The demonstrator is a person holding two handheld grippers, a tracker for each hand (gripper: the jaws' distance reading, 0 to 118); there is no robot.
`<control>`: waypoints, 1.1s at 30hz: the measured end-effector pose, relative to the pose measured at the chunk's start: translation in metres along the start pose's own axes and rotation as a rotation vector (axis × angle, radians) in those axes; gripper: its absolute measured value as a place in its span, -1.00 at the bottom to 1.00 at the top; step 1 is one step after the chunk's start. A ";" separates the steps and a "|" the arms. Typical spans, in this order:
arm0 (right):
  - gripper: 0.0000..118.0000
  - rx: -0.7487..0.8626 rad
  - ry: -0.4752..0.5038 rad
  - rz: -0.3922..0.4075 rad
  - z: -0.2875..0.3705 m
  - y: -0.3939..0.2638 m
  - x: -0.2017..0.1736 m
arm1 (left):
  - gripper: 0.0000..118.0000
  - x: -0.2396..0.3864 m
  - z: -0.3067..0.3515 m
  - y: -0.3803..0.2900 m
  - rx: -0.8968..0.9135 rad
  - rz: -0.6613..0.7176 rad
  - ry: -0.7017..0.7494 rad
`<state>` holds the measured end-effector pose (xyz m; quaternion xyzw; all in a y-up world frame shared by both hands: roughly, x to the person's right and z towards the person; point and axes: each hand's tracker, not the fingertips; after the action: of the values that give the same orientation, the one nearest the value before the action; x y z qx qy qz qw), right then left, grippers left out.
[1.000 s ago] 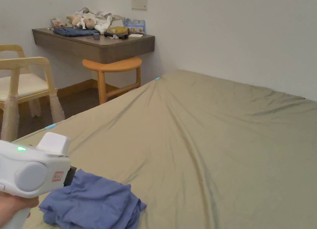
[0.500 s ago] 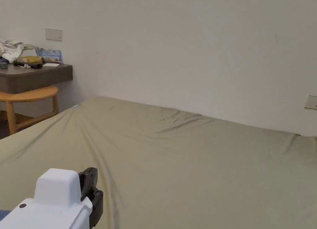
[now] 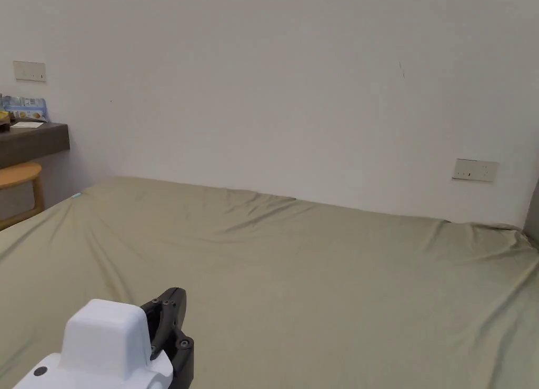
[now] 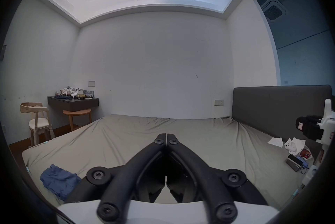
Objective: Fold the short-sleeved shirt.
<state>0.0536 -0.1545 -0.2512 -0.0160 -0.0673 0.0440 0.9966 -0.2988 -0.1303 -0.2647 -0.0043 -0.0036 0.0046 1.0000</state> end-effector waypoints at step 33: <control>1.00 -0.024 -0.025 -0.011 -0.011 0.001 0.001 | 1.00 -0.006 0.025 0.026 -0.037 0.142 0.001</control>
<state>0.0558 -0.1534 -0.2616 -0.0272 -0.0804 0.0377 0.9957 -0.3056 -0.1038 -0.2405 -0.0232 -0.0028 0.0752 0.9969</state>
